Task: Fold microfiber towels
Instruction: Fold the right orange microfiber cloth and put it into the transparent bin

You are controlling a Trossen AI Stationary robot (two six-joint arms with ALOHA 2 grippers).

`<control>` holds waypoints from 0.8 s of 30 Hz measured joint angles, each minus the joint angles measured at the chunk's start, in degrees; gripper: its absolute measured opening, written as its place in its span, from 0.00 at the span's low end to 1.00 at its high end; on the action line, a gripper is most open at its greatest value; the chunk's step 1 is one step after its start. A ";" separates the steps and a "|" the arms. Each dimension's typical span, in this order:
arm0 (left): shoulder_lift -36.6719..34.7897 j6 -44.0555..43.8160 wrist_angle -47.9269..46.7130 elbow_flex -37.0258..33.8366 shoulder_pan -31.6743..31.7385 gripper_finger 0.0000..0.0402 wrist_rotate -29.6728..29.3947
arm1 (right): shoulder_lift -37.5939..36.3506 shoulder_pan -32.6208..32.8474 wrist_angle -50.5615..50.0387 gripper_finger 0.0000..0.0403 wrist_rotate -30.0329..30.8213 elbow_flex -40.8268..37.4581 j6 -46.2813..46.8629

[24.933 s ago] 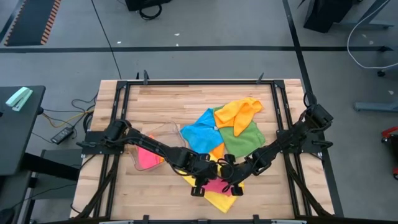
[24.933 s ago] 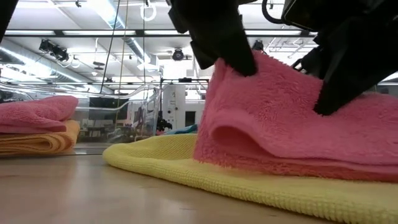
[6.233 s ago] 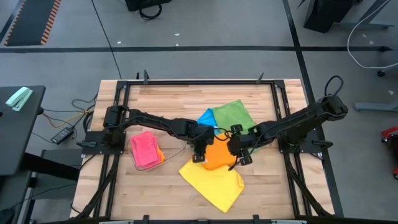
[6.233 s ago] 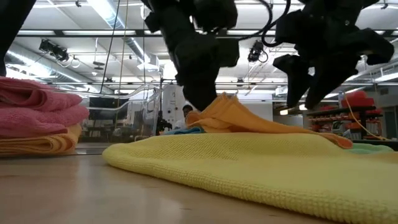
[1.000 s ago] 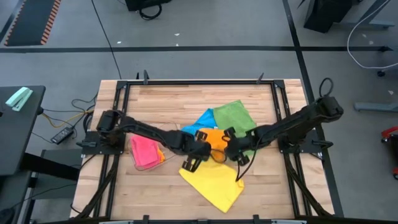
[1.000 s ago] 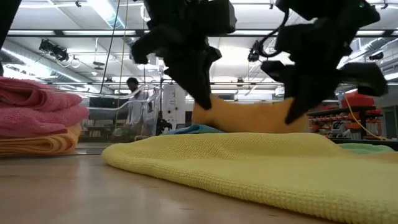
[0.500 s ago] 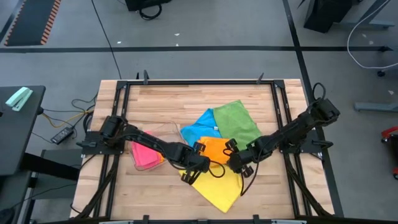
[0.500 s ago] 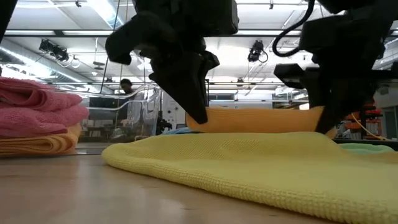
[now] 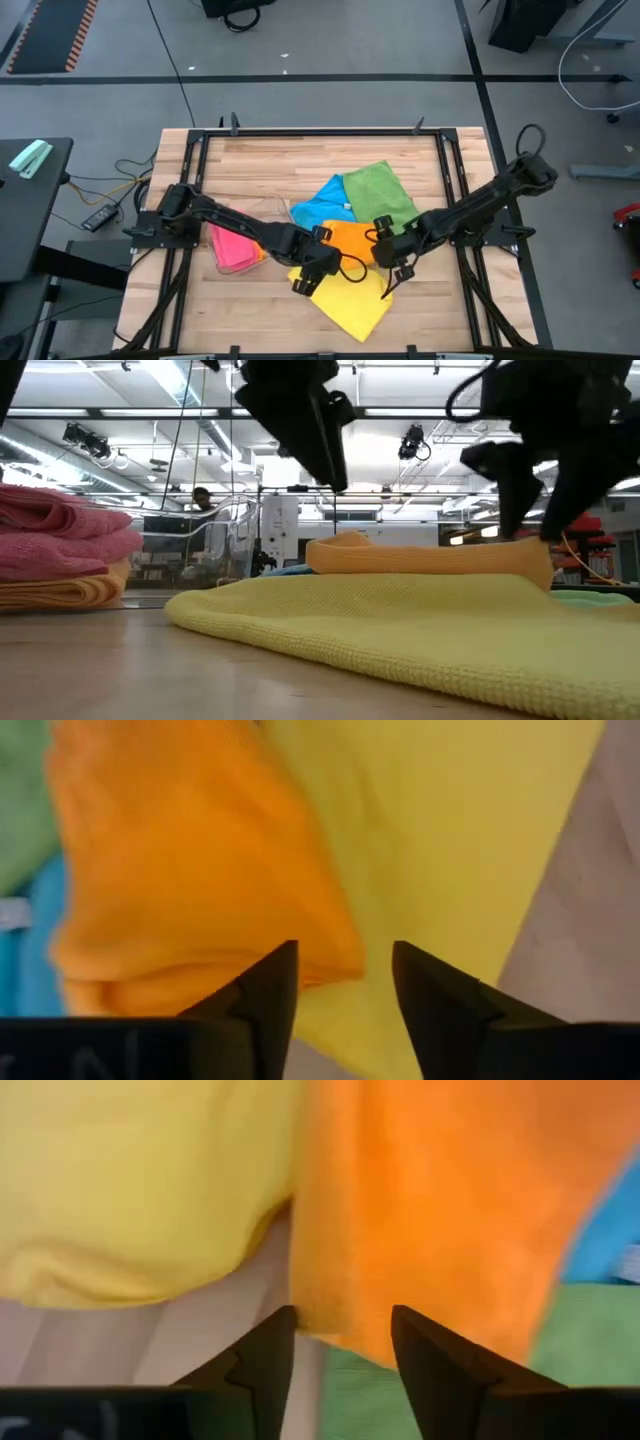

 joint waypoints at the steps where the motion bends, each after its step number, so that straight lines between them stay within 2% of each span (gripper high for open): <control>1: -0.01 1.09 0.05 0.13 0.55 0.46 -0.72 | -1.34 -0.44 -0.21 0.45 0.14 -0.14 0.14; 5: -0.01 7.06 -2.23 0.06 2.21 0.49 -7.99 | -5.53 -1.62 -0.13 0.46 2.49 -0.19 2.23; 9: 0.19 20.98 -3.55 -0.58 2.15 0.52 -16.02 | -6.27 -1.47 2.56 0.46 5.67 -0.24 2.78; 13: 0.21 35.98 -2.31 -3.47 2.01 0.56 -20.84 | -3.71 -0.76 12.85 0.46 8.97 -1.13 4.31; 15: 0.27 42.53 -0.37 -5.37 1.91 0.57 -22.94 | -1.53 0.45 18.11 0.45 13.23 -1.63 6.77; 18: 0.13 50.91 3.59 -8.32 1.67 0.58 -25.38 | 0.86 2.58 18.52 0.45 17.50 -1.54 12.06; 21: -0.08 56.56 7.77 -10.37 1.52 0.58 -27.09 | 0.91 4.93 17.35 0.44 18.18 -1.53 17.76; 24: -0.06 57.11 10.39 -10.97 0.83 0.58 -26.46 | -0.33 8.52 17.07 0.44 18.30 -1.46 22.73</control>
